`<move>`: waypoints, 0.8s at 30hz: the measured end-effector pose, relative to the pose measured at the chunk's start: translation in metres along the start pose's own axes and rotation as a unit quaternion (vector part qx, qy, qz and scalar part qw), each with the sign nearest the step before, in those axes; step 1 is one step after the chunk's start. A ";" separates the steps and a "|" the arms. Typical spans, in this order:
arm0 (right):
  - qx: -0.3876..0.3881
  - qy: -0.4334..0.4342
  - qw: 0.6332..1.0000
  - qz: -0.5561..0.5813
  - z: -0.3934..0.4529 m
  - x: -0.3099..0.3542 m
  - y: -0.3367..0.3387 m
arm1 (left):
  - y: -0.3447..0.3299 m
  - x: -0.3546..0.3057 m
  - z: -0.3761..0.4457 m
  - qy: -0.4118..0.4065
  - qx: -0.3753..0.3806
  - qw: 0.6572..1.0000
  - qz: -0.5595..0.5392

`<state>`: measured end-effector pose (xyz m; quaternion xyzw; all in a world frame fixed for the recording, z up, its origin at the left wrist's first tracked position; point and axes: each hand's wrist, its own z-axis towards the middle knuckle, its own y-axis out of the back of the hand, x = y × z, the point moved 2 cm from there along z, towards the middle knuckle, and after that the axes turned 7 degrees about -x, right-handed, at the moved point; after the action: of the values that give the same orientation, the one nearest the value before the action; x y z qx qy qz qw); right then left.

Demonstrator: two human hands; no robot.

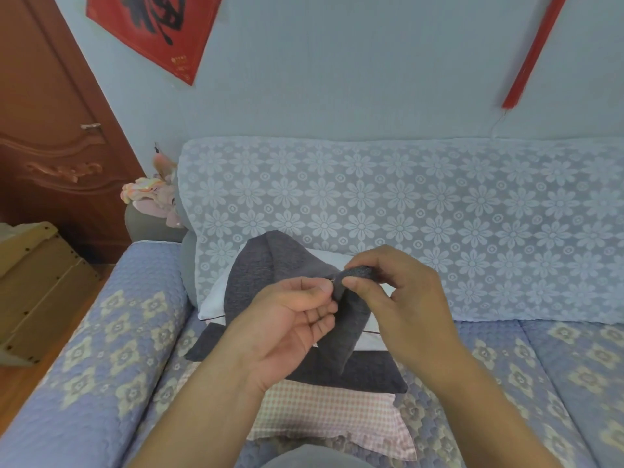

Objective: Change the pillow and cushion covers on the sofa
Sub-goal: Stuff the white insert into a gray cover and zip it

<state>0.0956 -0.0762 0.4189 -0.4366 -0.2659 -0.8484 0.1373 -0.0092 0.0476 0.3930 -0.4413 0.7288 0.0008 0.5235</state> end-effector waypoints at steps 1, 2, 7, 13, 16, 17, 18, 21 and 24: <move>-0.022 -0.008 1.000 0.005 0.001 0.001 0.002 | 0.003 0.000 0.006 -0.007 -0.013 1.000 0.013; -0.048 -0.020 0.999 0.013 0.003 0.002 0.005 | 0.007 0.002 0.016 -0.009 -0.031 0.999 0.028; -0.221 -0.046 0.973 0.043 0.033 0.008 0.038 | 0.079 0.042 0.078 0.017 -0.225 0.968 0.106; -0.246 -0.221 0.941 0.074 0.045 -0.043 0.053 | 0.138 0.060 0.100 -0.026 -0.319 0.943 0.095; -0.254 -0.252 0.933 0.048 0.041 -0.061 0.048 | 0.143 0.051 0.106 -0.055 -0.317 0.934 0.156; -0.271 -0.247 0.929 0.042 0.041 -0.062 0.047 | 0.148 0.049 0.110 -0.053 -0.327 0.929 0.166; -0.292 -0.243 0.924 0.039 0.041 -0.064 0.048 | 0.155 0.047 0.113 -0.043 -0.336 0.927 0.160; -0.352 -0.239 0.903 0.060 0.043 -0.063 0.053 | 0.187 0.045 0.122 0.002 -0.386 0.916 0.108; -0.409 -0.244 0.876 0.082 0.048 -0.066 0.063 | 0.222 0.051 0.120 0.010 -0.468 0.871 0.149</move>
<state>0.1948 -0.1004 0.4091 -0.6671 0.1167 -0.7339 -0.0533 -0.0644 0.2061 0.1980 -0.5207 0.7053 0.4155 0.2425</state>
